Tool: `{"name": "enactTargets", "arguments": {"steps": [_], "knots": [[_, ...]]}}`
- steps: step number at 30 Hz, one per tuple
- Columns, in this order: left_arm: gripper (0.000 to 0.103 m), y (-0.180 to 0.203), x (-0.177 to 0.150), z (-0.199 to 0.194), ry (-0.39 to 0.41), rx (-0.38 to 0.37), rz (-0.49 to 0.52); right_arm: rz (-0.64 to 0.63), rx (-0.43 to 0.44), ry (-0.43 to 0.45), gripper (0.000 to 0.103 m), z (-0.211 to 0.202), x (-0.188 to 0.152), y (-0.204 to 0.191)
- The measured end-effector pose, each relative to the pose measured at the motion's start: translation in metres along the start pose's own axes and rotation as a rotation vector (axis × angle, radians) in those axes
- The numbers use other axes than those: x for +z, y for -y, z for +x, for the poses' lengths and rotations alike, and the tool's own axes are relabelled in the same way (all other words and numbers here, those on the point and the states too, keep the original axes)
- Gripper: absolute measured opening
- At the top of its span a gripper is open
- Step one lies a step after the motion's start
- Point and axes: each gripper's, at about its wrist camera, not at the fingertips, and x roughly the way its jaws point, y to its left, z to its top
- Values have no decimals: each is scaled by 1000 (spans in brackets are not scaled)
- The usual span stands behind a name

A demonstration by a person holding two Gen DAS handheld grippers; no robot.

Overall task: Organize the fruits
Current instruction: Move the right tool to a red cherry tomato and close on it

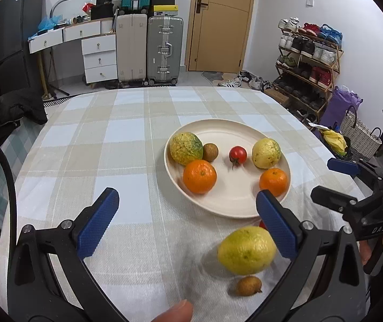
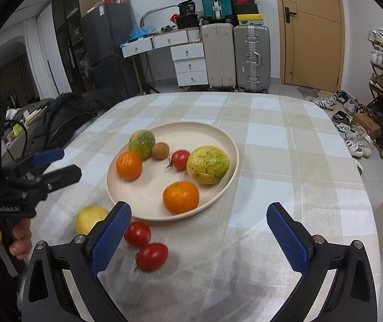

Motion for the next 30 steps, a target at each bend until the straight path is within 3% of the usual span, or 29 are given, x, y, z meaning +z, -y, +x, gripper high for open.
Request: {"name": "enactTargets", "arguments": {"steps": [16, 30], "knots": [[102, 17, -16, -1, -76, -38, 51, -36, 39, -159, 103, 25, -24, -13], [102, 29, -25, 15, -146, -64, 96, -62, 125, -177, 100, 28, -31, -24]]}}
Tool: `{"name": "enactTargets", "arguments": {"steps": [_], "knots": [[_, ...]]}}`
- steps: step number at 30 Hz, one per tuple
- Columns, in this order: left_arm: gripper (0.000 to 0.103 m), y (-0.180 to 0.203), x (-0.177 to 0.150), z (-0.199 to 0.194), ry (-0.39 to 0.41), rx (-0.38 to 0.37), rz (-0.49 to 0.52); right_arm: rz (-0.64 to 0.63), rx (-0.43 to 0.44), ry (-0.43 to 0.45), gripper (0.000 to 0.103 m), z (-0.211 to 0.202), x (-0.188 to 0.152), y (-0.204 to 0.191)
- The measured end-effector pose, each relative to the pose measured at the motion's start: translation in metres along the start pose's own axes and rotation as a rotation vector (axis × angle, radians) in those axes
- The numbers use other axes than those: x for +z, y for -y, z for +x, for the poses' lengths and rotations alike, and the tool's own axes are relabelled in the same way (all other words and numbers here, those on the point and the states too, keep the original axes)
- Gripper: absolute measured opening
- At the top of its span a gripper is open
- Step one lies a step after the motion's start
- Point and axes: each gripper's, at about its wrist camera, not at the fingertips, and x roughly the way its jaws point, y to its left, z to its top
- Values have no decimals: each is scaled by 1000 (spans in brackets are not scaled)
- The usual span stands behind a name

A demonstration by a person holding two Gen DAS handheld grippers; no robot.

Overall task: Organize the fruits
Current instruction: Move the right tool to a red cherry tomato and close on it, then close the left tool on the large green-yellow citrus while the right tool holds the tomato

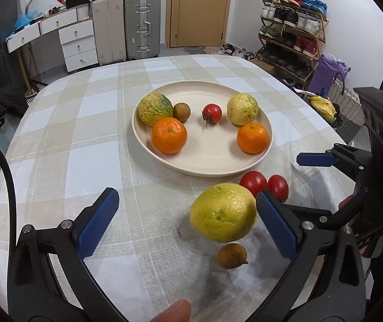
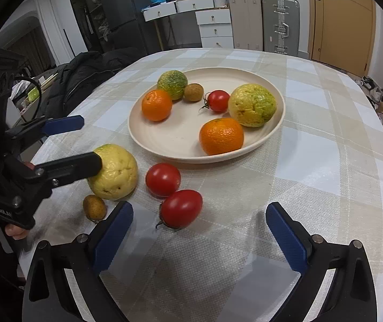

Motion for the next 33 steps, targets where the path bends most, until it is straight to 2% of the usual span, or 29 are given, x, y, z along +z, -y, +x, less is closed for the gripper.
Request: {"name": "enactTargets", "arguments": {"steps": [5, 12, 14, 18, 20, 24, 33], "knots": [[102, 3, -2, 3, -9, 0, 15, -16, 30, -14, 79, 3, -1, -5], [102, 2, -3, 7, -25, -10, 17, -38, 48, -13, 68, 4, -2, -11], [102, 2, -4, 9, -30, -8, 20, -39, 47, -10, 59, 3, -3, -12], [102, 3, -4, 10, -36, -17, 19, -42, 42, -7, 52, 3, -4, -12], [102, 3, -4, 10, -37, -18, 19, -46, 38, -7, 43, 3, -4, -12], [102, 4, -5, 12, -47, -28, 19, -54, 37, -8, 34, 3, -4, -13], [102, 4, -5, 12, -66, -96, 1, -38, 38, 27, 33, -3, -2, -8]]}}
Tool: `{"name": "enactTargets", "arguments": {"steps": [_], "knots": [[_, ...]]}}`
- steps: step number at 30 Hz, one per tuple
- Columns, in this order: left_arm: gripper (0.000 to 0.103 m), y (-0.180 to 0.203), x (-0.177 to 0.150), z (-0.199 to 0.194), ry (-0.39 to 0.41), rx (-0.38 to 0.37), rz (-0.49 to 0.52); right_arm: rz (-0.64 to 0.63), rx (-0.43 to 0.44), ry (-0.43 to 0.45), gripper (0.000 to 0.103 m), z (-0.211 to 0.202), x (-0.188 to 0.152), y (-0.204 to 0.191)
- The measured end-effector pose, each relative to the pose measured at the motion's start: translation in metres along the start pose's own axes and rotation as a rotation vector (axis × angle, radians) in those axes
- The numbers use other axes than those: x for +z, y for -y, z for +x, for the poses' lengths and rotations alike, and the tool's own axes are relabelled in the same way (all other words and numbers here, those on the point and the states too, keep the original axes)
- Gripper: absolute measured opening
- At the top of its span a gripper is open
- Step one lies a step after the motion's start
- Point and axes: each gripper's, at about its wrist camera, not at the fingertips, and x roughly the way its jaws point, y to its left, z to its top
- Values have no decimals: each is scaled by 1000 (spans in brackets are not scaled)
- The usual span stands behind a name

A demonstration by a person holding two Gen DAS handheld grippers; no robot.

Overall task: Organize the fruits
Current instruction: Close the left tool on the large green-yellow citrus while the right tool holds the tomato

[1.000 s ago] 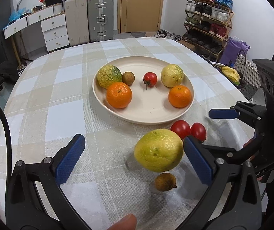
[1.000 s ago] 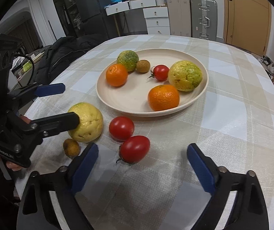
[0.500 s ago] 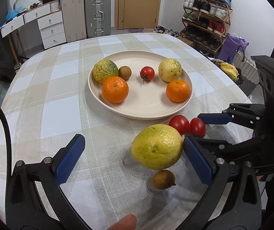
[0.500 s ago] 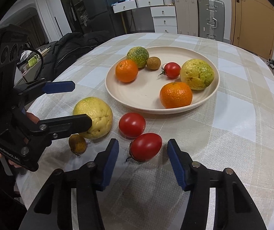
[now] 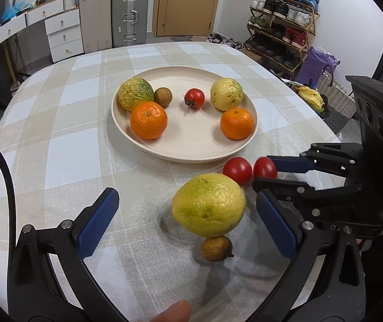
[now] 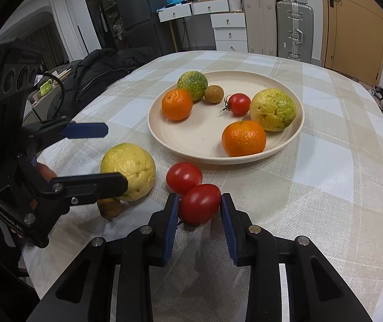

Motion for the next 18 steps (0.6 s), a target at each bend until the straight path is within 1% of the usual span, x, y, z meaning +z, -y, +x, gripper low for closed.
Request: {"name": "enactTargets", "arguments": {"steps": [5, 9, 12, 14, 18], "knots": [[102, 3, -3, 6, -29, -17, 9, 28, -4, 29, 33, -5, 2, 8], [102, 5, -7, 15, -59, -4, 14, 46, -10, 47, 32, -9, 4, 12], [96, 6, -9, 23, -88, -15, 18, 51, -12, 56, 32, -11, 4, 14], [88, 8, -10, 25, -94, -25, 22, 54, -12, 60, 32, -12, 4, 15], [80, 10, -12, 26, -98, -41, 27, 59, -14, 66, 32, -13, 4, 17]]}}
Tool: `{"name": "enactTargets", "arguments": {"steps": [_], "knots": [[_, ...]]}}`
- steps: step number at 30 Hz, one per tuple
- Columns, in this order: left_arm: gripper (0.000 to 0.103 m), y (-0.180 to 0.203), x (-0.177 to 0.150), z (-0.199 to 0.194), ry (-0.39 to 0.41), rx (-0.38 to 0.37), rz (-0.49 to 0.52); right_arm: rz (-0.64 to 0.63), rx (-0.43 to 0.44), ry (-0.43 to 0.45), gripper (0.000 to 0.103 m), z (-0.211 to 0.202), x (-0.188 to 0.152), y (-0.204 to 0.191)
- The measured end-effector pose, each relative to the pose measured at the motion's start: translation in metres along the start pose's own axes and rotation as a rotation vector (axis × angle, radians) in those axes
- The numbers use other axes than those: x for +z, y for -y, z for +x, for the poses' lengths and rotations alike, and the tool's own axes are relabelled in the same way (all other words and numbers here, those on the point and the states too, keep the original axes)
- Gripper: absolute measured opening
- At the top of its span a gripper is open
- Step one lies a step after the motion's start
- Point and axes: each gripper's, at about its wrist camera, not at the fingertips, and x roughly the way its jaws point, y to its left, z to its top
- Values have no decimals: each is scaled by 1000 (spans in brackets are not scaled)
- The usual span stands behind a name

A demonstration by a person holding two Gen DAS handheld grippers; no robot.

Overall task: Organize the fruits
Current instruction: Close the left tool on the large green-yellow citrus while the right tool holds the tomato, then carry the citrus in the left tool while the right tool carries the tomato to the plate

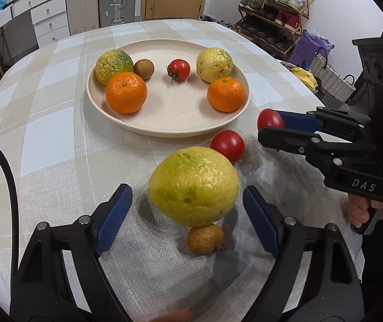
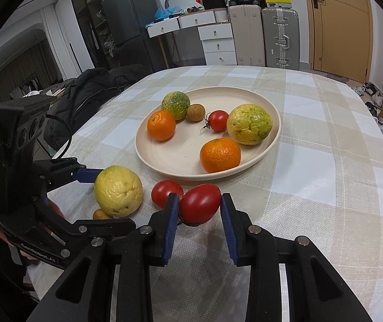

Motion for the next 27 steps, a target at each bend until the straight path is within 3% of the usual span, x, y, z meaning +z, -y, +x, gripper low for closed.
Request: {"name": "enactTargets", "arguments": {"steps": [7, 14, 27], "knots": [[56, -5, 1, -3, 15, -56, -23, 4, 3, 12, 32, -2, 0, 1], [56, -4, 0, -6, 33, -76, -22, 15, 4, 26, 32, -6, 1, 4], [56, -13, 9, -34, 150, -84, -67, 42, -6, 78, 32, -16, 5, 12]]}}
